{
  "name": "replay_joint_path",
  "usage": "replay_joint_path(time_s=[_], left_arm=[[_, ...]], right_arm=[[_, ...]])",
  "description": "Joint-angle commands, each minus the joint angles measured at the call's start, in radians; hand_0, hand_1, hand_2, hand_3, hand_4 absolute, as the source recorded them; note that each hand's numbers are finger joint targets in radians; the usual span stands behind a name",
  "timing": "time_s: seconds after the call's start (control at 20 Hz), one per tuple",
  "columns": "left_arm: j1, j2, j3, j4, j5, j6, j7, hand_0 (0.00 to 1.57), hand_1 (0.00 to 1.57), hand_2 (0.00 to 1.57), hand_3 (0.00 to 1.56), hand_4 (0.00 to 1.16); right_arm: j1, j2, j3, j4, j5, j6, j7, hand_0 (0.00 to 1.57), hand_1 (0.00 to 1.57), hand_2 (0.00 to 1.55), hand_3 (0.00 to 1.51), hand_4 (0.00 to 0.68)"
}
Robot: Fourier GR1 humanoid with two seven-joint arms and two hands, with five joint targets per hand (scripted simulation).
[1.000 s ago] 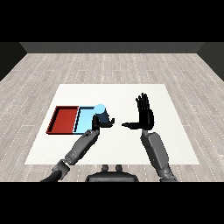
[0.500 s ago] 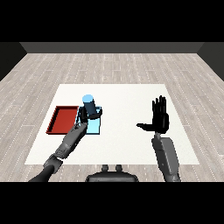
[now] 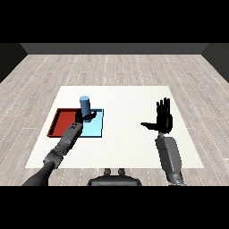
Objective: Pick the blue can and put it in the blue box
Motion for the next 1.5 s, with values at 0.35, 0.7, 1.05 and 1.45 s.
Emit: replay_joint_path(time_s=[0.35, 0.7, 1.05, 1.45], left_arm=[[-0.012, -0.066, -0.009, 0.352, -0.062, -0.022, 0.121, 0.95, 0.95, 0.87, 0.81, 0.93], [-0.012, -0.035, -0.005, 0.367, -0.083, -0.118, 0.092, 0.36, 0.36, 0.41, 0.0, 0.63], [-0.001, -0.041, -0.008, 0.345, -0.104, 0.133, 0.019, 0.0, 0.0, 0.0, 0.0, 0.0], [-0.022, -0.08, 0.109, 0.169, -0.015, 0.242, -0.229, 0.0, 0.0, 0.0, 0.0, 0.0]], right_arm=[[-0.024, -0.012, -0.035, 0.068, -0.004, 0.019, -0.014, 0.0, 0.0, 0.0, 0.0, 0.0], [-0.007, -0.027, -0.045, 0.056, -0.032, 0.084, -0.02, 0.0, 0.0, 0.0, 0.0, 0.0], [-0.004, 0.009, -0.036, 0.051, -0.041, 0.084, -0.032, 0.0, 0.0, 0.0, 0.0, 0.0], [-0.015, 0.044, -0.015, 0.048, -0.024, 0.078, -0.06, 0.0, 0.0, 0.0, 0.0, 0.0]])
